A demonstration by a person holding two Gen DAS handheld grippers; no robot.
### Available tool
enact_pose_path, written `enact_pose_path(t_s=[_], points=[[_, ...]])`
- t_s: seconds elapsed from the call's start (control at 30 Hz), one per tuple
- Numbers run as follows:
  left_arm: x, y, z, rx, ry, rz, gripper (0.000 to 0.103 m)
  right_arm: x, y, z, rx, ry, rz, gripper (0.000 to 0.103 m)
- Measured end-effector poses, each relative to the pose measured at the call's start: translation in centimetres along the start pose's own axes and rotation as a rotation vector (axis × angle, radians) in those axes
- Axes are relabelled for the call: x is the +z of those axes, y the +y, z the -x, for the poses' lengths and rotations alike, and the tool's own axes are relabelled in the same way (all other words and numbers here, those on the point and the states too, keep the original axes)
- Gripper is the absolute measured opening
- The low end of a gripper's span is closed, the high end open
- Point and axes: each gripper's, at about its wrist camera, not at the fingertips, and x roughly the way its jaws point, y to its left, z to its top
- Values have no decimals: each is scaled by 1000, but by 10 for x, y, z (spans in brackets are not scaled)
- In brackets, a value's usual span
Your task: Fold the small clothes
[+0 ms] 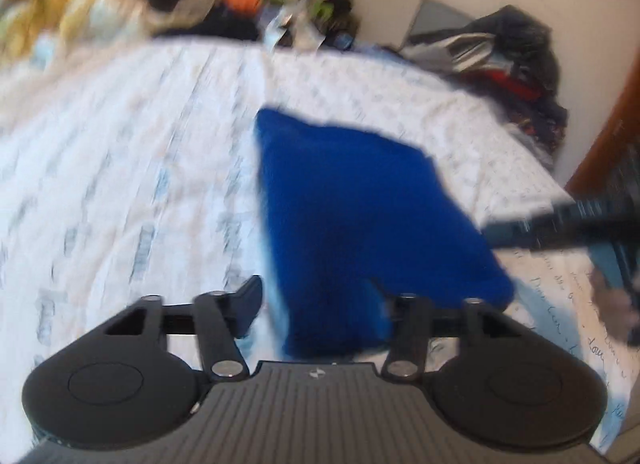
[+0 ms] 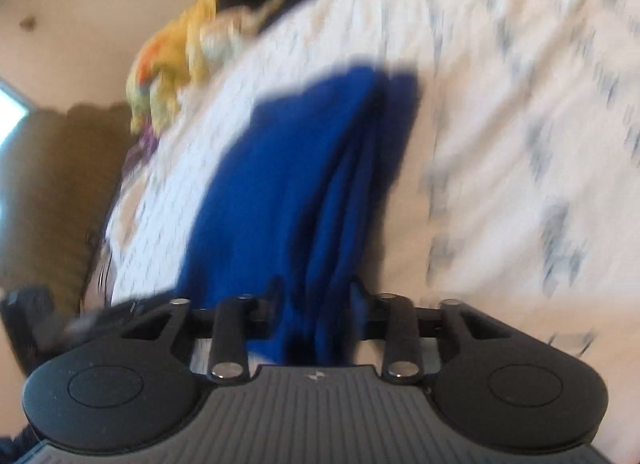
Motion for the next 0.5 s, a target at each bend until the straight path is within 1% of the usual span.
enact_pose_path(t_s=[0.03, 0.07, 0.1, 0.17, 0.2, 0.23, 0.27, 0.3, 0.33, 0.4, 0.43, 0.47, 0.5], points=[[3, -8, 1, -14, -21, -34, 70, 11, 2, 5, -5, -46, 20, 72], [6, -16, -4, -27, -27, -56, 71, 24, 3, 7, -2, -89, 38, 77], [9, -23, -13, -37, -22, -70, 70, 38, 4, 3, 7, -115, 45, 78], [8, -32, -35, -46, 9, -86, 68, 68, 0, -19, 9, -95, 11, 78], [6, -34, -49, -45, 37, -95, 64, 81, -3, -31, -2, -80, -4, 78], [4, -37, -59, -40, 57, -99, 64, 94, -4, -48, -39, -52, -3, 75], [0, -38, -65, -33, 58, -105, 66, 102, -7, -63, -94, -23, -13, 75], [-3, -41, -65, -29, 38, -125, 69, 107, -10, -80, -137, 8, -21, 41], [-5, -42, -66, -27, 36, -147, 71, 109, -11, -94, -157, 45, -9, 9], [-8, -41, -64, -35, 35, -154, 73, 110, -5, -93, -170, 44, 81, 9], [-10, -39, -63, -47, 32, -152, 74, 109, -5, -86, -176, 26, 111, 8], [-11, -38, -64, -54, 26, -156, 75, 110, -12, -83, -200, -1, 113, 8], [-12, -38, -64, -58, 22, -163, 77, 113, -27, -84, -214, -9, 74, 6]])
